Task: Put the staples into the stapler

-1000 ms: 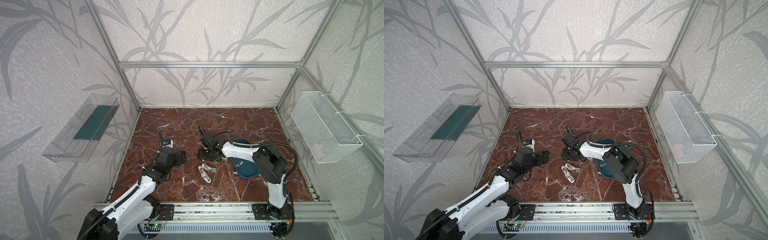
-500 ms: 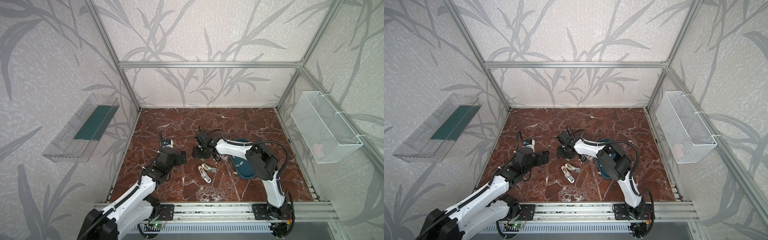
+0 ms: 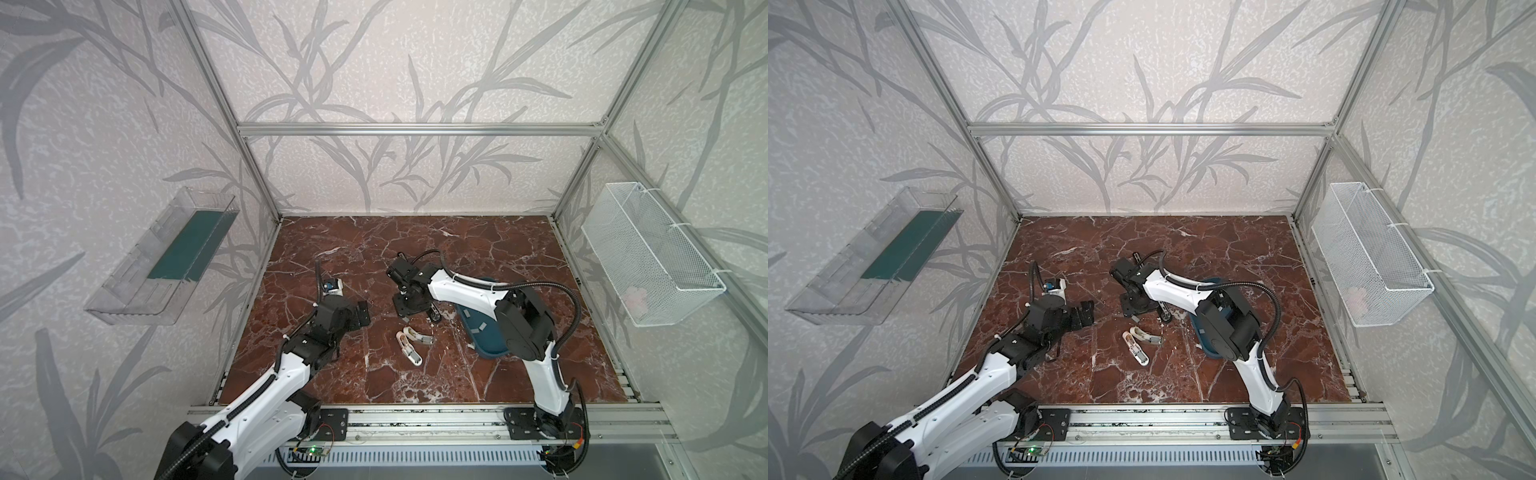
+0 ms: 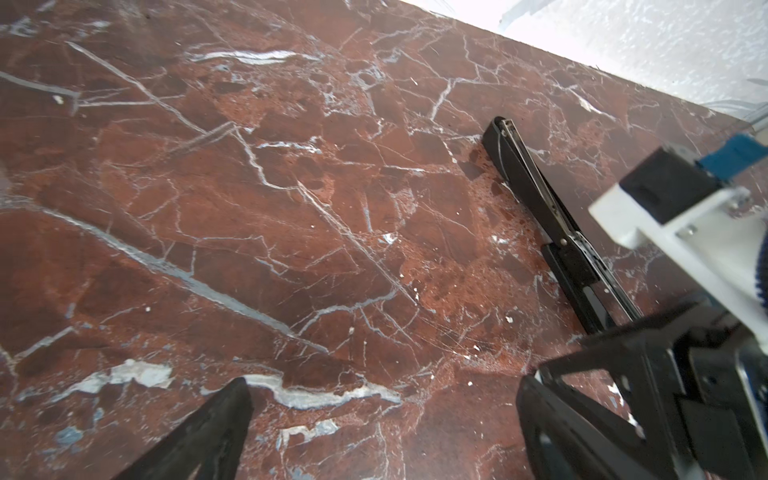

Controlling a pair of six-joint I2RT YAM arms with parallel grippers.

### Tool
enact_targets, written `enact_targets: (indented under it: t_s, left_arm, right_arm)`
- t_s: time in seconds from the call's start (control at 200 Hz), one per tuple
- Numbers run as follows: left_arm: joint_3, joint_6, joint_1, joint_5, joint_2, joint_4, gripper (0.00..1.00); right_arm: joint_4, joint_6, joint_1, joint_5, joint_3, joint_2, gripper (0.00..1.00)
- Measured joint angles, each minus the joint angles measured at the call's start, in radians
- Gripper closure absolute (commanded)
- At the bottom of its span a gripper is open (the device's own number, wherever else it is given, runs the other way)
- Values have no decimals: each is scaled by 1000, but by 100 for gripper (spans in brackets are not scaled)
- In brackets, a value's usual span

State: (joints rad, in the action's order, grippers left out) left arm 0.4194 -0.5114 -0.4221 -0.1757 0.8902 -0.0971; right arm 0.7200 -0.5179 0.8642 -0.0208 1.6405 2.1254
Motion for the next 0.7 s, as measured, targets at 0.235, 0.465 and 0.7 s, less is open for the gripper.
enact_targets:
  t_s: [0.235,0.465,0.7]
  left_arm:
    - [-26,-2,21,-2,-50,0,1]
    - [-34,-4,25,4,-68,-1,1]
    - [-34,-4,25,9,-71,-2,1]
  right_arm:
    - [79,106,27,31,6,0,46]
    - [109,215,55,69,48,0,47]
    - [105,294,60,68,68,37,55]
